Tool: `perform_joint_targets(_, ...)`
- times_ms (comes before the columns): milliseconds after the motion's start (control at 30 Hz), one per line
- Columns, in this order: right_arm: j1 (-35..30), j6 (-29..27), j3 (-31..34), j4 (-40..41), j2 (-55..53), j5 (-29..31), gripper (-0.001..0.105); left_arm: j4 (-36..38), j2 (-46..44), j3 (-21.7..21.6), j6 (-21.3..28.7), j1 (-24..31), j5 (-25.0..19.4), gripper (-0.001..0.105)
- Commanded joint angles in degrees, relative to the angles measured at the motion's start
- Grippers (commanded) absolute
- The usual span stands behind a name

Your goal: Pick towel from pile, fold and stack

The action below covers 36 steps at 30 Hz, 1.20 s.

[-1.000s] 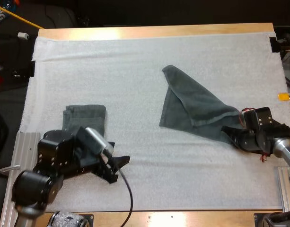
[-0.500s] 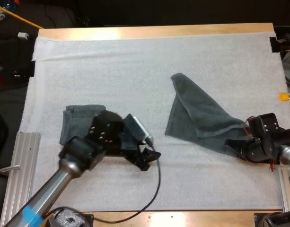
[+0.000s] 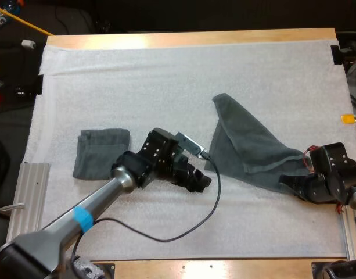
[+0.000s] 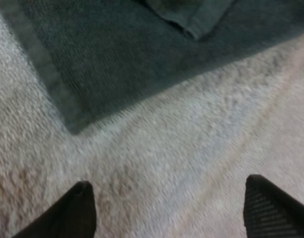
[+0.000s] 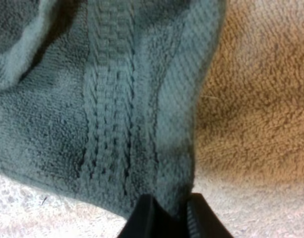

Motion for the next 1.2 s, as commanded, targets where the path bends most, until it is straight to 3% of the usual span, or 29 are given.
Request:
perform_joint_targets(0, 0.13, -0.71, 0.06, 0.90, -0.34, -0.33, 0.000, -0.99, 1.41, -1.78, -0.73, -0.25, -0.39, 0.061)
perform_joint_targets(333, 0.13, -0.71, 0.06, 0.90, -0.34, -0.32, 0.000, 1.90, 12.00, -11.87, -0.73, -0.25, -2.10, 0.061)
perform_joint_targets(600, 0.13, -0.71, 0.06, 0.90, -0.34, -0.17, 0.000, 8.54, 20.10, -18.99, -0.73, -0.25, -2.68, 0.061)
perform_joint_targets(833, 0.13, -0.59, 0.06, 0.90, -0.34, -0.17, 0.000, 11.26, 23.16, -19.39, -0.72, -0.25, -3.25, 0.061)
perform_joint_targets(1067, 0.13, -0.59, 0.06, 0.90, -0.34, -0.17, 0.000, 11.14, 23.36, -19.39, -0.50, -0.42, 3.36, 0.061)
perform_joint_targets(1167, 0.13, -0.59, 0.06, 0.90, -0.34, -0.17, 0.000, 11.17, 23.69, -19.39, -0.78, -1.02, 3.18, 0.061)
